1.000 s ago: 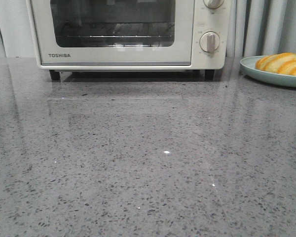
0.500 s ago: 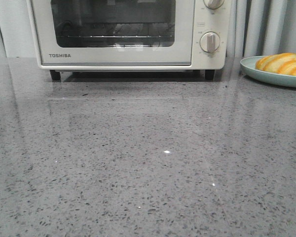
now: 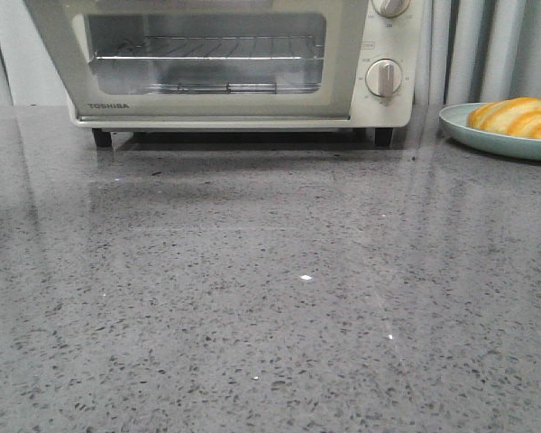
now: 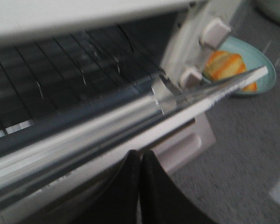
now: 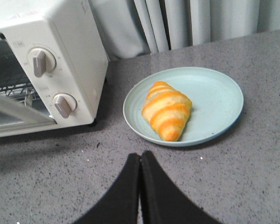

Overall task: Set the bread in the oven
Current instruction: 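Pull the oven door down open with the left gripper, then grasp the orange-striped croissant on the blue plate with the right gripper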

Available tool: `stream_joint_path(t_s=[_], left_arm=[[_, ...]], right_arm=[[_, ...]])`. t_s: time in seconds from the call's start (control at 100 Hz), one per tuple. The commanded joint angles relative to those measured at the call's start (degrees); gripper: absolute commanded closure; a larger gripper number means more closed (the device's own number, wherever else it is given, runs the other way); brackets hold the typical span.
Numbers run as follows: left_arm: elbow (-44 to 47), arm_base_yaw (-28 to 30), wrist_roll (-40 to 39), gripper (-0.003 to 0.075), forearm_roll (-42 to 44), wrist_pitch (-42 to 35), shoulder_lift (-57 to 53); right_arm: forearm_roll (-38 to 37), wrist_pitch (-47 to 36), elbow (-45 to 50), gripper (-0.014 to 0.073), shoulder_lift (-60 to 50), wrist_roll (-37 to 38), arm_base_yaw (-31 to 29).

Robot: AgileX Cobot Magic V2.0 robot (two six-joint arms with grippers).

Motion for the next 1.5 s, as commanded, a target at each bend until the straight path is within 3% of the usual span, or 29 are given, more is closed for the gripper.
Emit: stream_joint_path(t_s=[0.0, 0.21, 0.43, 0.65, 0.72, 0.84, 0.94, 1.21, 1.43, 1.49], left_arm=[[4.4, -0.2, -0.8, 0.0742, -0.6, -0.6, -1.8], [12.1, -0.2, -0.8, 0.0742, -0.8, -1.0, -2.4], [13.3, -0.2, -0.8, 0.0742, -0.8, -1.2, -2.5], [13.3, -0.2, -0.8, 0.0742, -1.2, 3.7, -5.0], [13.3, -0.2, -0.8, 0.0742, -1.2, 4.3, -7.9], [13.3, -0.2, -1.8, 0.0742, -1.2, 4.9, -14.6], [13.3, -0.2, -3.2, 0.0742, -1.2, 5.1, -21.2], [13.3, -0.2, -3.3, 0.0742, -1.2, 5.1, -33.6], [13.3, -0.2, -3.5, 0.0742, -1.2, 5.6, -36.8], [13.3, -0.2, -3.5, 0.0742, -1.2, 5.6, -36.8]], right_arm=[[0.0, -6.8, -2.2, 0.0641, 0.2, -0.5, 0.0], [0.2, -10.4, -2.2, 0.0641, 0.2, -0.5, 0.0], [0.2, -10.4, -3.4, 0.0641, 0.6, -0.5, 0.0], [-0.4, 4.3, -18.8, 0.0634, 11.3, -0.5, 0.0], [-1.3, 10.0, -25.3, 0.0573, 17.4, -0.5, -0.3], [-1.5, 17.5, -35.1, 0.0316, 28.8, -0.5, -2.8], [-1.6, 22.4, -42.4, 0.0196, 38.4, -0.5, -4.8], [-1.5, 28.0, -55.6, 0.0201, 60.6, -0.5, -5.1], [-1.8, 29.3, -57.9, 0.0204, 69.9, -0.7, -4.6], [-1.8, 29.6, -57.9, 0.026, 71.1, -0.7, -4.6]])
